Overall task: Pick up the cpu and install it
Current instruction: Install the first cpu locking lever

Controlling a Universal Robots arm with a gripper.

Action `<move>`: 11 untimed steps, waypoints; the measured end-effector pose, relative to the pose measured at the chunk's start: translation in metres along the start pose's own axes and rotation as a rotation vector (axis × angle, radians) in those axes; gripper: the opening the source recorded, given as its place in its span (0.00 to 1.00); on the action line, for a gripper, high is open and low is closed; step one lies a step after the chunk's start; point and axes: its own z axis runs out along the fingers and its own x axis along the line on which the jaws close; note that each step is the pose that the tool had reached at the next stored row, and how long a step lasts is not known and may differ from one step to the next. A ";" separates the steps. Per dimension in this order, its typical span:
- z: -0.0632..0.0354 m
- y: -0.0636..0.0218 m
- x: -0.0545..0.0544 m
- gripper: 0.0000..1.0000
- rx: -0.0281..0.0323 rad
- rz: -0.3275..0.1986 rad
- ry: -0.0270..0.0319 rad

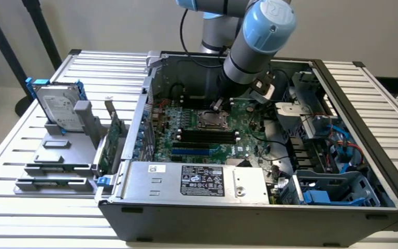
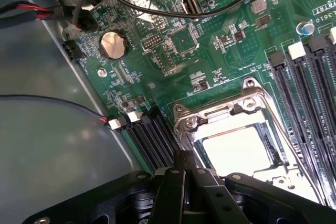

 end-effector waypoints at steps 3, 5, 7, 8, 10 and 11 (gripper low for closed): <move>-0.0028 -0.0007 -0.005 0.11 0.0012 0.000 0.0020; -0.0051 -0.0014 -0.010 0.11 0.0023 -0.001 0.0040; -0.0074 -0.0021 -0.014 0.11 0.0037 -0.001 0.0062; -0.0086 -0.0029 -0.016 0.11 0.0045 -0.001 0.0077; -0.0120 -0.0044 -0.019 0.11 0.0066 -0.001 0.0105; -0.0139 -0.0050 -0.020 0.11 0.0077 -0.001 0.0116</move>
